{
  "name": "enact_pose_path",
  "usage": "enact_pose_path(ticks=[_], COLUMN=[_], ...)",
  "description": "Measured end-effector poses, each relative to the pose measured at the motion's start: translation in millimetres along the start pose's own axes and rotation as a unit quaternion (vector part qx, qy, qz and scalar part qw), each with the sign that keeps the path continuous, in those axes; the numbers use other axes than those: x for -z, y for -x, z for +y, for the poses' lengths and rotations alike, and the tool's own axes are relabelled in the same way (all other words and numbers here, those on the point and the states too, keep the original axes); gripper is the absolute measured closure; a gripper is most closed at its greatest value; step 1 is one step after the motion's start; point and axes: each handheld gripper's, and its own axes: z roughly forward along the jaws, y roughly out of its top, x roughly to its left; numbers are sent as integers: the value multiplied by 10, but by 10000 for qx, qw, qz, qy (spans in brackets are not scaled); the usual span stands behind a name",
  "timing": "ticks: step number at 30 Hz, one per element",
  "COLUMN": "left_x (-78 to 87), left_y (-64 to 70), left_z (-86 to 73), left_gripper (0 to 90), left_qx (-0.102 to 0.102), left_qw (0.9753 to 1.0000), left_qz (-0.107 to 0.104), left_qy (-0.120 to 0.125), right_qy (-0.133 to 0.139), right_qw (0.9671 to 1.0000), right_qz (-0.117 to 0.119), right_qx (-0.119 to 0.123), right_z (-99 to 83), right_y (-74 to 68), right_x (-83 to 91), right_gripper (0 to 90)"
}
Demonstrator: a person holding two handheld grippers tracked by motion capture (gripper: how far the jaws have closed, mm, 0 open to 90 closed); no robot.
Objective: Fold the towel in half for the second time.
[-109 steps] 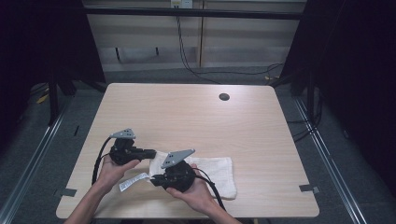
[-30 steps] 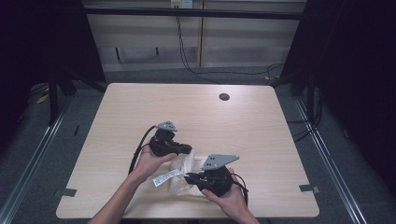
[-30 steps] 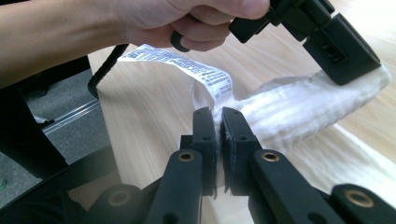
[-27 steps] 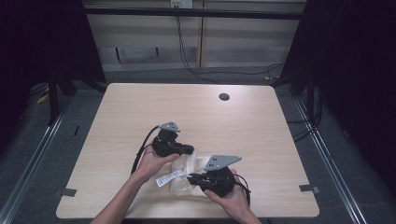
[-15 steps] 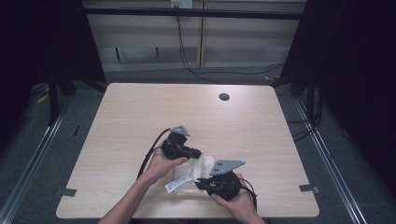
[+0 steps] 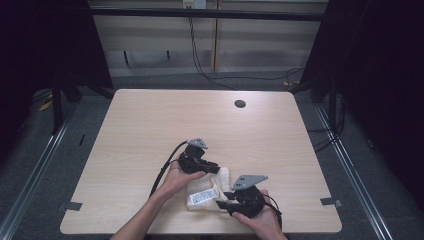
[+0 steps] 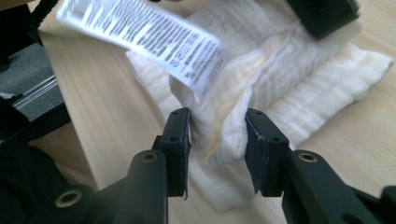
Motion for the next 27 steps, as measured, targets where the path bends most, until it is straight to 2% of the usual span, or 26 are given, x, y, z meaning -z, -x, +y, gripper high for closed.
enact_pose_path(ticks=[4, 7, 11, 15, 18, 24, 26, 27], left_x=[-15, 6, 137, 303, 387, 562, 621, 663], left_y=[37, 68, 138, 158, 155, 132, 128, 127], left_z=[40, 66, 77, 58, 20, -99, -143, -161], left_gripper=[791, 755, 752, 740, 735, 654, 624, 609], left_qx=[-75, -106, -379, -404, -458, -373, -233, -227], left_qw=[10000, 9999, 9991, 9987, 9984, 9983, 9983, 9982], left_qz=[-31, -46, 16, 98, 184, 400, 500, 539], left_qy=[-8, 57, 184, 311, 266, 215, 212, 156], right_qy=[-3, -76, -62, 94, 141, 291, 281, 292], right_qw=[10000, 9998, 9995, 9987, 9979, 9965, 9963, 9965], right_qz=[-84, -151, -199, -330, -467, -610, -642, -620], right_qx=[-20, -113, -224, -374, -436, -495, -489, -470], right_z=[-42, -52, -89, -102, -72, -26, -16, -11], right_y=[3, 16, 43, 104, 143, 289, 318, 332], right_x=[28, 39, 95, 146, 171, 223, 229, 230], right_gripper=[635, 546, 495, 447, 434, 444, 458, 460])
